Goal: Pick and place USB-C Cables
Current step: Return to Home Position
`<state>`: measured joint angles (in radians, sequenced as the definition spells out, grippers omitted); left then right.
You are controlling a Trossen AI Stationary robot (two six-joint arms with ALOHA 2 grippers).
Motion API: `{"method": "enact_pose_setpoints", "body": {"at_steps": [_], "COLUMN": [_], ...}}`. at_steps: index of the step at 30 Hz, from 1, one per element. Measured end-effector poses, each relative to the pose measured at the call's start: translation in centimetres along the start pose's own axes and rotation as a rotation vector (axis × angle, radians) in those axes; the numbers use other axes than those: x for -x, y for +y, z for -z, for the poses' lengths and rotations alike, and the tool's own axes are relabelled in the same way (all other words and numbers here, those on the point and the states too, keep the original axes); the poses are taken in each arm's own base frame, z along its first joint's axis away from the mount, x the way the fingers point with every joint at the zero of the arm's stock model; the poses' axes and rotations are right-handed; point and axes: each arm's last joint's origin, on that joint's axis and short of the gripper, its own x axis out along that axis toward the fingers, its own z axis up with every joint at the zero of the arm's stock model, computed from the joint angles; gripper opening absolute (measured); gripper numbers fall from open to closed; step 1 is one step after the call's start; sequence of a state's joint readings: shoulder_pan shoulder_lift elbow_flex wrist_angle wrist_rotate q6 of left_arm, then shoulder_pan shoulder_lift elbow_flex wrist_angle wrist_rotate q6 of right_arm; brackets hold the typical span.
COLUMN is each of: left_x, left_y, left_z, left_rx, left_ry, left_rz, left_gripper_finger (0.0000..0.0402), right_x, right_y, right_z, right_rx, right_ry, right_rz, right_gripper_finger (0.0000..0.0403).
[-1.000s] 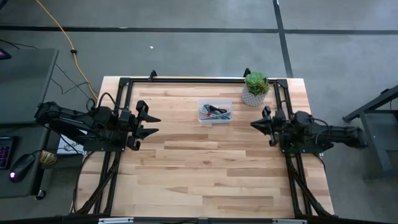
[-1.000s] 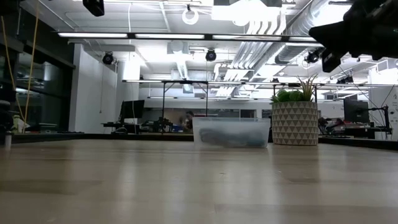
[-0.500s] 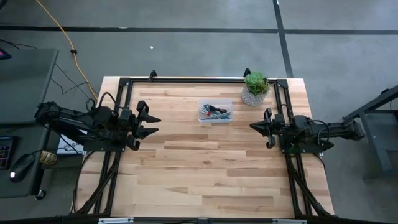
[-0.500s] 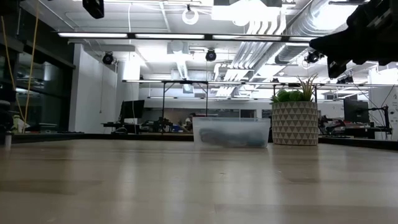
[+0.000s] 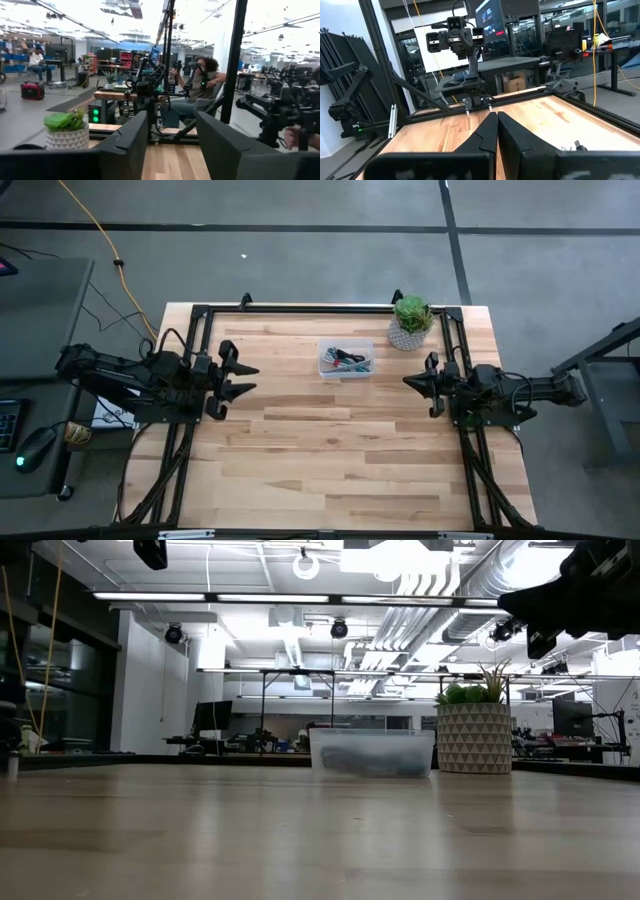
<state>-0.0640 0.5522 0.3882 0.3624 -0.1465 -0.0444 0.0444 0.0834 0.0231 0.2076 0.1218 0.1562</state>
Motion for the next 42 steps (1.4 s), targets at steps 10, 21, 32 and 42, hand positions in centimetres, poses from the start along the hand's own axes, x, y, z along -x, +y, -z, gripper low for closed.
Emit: {"method": "enact_pose_setpoints", "body": {"at_steps": [10,21,32,42], "left_x": [0.1,3.3,4.8,5.8], "left_y": [2.3,3.7,2.2,1.9], "left_z": [1.0,4.9,8.5,9.6], "left_rx": [-0.094,-0.081,-0.043,-0.107], "left_ry": [0.028,0.004,0.031,0.14], "left_rz": [-0.109,-0.166,-0.075,-0.009], "left_gripper_finger": [0.0011,0.0,0.0,0.0], "right_x": [0.0,0.0,0.0,0.0], "right_y": [0.0,0.0,0.0,0.0], "right_z": [0.0,-0.1,0.0,0.0], "right_rx": [0.0,0.0,0.0,0.001], "right_ry": [0.0,0.0,0.003,0.006], "right_rz": [0.0,-0.001,0.0,0.0], "right_gripper_finger": [0.0002,0.0002,0.0002,0.0002]}}
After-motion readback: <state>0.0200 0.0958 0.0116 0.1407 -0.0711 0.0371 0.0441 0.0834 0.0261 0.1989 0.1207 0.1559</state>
